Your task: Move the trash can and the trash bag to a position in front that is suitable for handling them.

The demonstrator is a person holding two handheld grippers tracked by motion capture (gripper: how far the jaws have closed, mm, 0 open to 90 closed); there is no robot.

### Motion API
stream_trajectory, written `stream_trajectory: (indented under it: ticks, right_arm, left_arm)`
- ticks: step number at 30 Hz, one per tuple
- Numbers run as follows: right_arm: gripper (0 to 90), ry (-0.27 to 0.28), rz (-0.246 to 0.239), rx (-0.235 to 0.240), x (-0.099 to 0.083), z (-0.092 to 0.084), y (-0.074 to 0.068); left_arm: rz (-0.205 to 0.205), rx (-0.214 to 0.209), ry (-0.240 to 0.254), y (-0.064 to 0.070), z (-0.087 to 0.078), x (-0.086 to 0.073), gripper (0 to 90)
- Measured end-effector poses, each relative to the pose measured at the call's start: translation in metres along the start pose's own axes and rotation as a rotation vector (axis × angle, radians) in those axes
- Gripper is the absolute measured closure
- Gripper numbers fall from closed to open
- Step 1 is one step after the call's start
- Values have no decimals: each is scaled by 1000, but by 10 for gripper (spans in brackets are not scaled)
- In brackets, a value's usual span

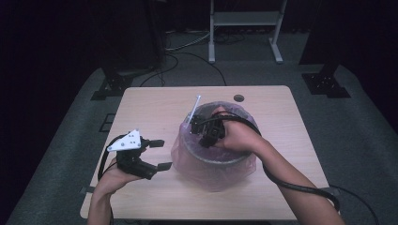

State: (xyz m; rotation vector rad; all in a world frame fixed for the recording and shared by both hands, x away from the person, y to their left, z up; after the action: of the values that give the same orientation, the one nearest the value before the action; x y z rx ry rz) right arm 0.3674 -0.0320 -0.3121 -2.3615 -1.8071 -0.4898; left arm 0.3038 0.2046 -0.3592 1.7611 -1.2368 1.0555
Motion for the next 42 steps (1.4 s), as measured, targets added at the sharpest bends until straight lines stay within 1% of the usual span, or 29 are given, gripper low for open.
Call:
stream_trajectory:
  ticks: [2,3,4,5,8,9,10,11,13,15,17,19,22,23,24,25,26,27,30,32,33,34,36,37,38,41,42]
  right_arm:
    - [866,-5,-9,12,0,0,-6]
    - [866,-5,-9,12,0,0,-6]
    - [851,-17,-19,0,0,-1,-11]
    - [851,-13,-17,-13,-1,-2,-10]
    - [852,20,35,-53,-8,-12,0]
    - [852,20,35,-53,-8,-12,0]
    - [854,28,59,-57,-11,-16,2]
    - [853,31,86,-49,-17,-19,4]
    - [852,27,75,-37,-21,-18,2]
    - [853,12,53,-7,-22,-14,-2]
    - [853,-7,32,14,-22,-11,-8]
    - [853,-13,10,46,-21,-9,-13]
    - [828,-13,-4,58,-20,-8,-16]
    - [828,-8,12,37,-21,-10,-13]
    - [828,-3,24,30,-22,-11,-10]
    - [828,-3,24,30,-22,-11,-10]
    - [828,7,40,23,-24,-14,-5]
    - [826,35,91,-5,-29,-20,9]
    - [787,56,143,-39,-38,-25,27]
    - [789,53,188,-58,-44,-24,41]
    - [790,47,201,-68,-46,-23,45]
    - [790,28,218,-94,-48,-20,51]
    - [790,4,230,-130,-50,-16,59]
    - [790,4,230,-130,-50,-16,59]
    - [790,-16,237,-156,-51,-14,65]
    - [790,-24,246,-169,-51,-11,72]
    - [790,-27,256,-170,-51,-10,74]
  left_arm:
    - [2,-2,-2,0,1,0,157]
    - [2,-2,-2,0,1,0,157]
    - [5,-1,-4,0,2,0,157]
    - [3,-2,-4,0,2,0,157]
    - [4,-5,-5,1,2,0,157]
    - [4,-5,-5,1,2,0,157]
    - [4,-5,-7,1,3,0,157]
    - [3,-6,-7,1,3,0,157]
    - [2,-6,-5,1,4,0,157]
    - [2,-4,-8,1,4,0,157]
    - [1,-4,-7,1,4,0,157]
    - [2,-5,-7,2,4,0,157]
    - [2,-7,-6,2,4,0,157]
    - [1,-8,-7,2,4,0,157]
    - [2,-8,-9,2,4,0,157]
    - [2,-8,-9,2,4,0,157]
    - [2,-7,-7,2,3,0,157]
    - [2,-4,-4,2,3,0,157]
    - [0,-6,-4,1,3,0,157]
    - [-4,-6,-6,1,3,0,157]
    - [-5,-7,-9,1,4,-1,157]
    - [-4,-8,-9,1,4,-1,157]
    - [-5,-6,-8,1,4,-1,157]
    - [-5,-6,-8,1,4,-1,157]
    - [-5,-6,-8,1,3,-1,157]
    - [-3,-6,-10,1,3,-1,157]
    - [-3,-6,-9,1,3,-1,157]
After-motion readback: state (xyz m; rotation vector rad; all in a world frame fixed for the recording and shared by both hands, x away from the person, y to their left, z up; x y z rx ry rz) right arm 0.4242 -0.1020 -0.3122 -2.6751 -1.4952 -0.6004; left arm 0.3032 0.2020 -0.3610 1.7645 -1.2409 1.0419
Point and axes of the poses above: each handheld gripper's, and its own axes: z roughly forward along the jaws, x roughly out of its top, y roughly to its right, the point moved 1 cm from there along z, roughly forward along the jaws, and after that the axes turned 7 degrees about -x, right-handed, at the moved point
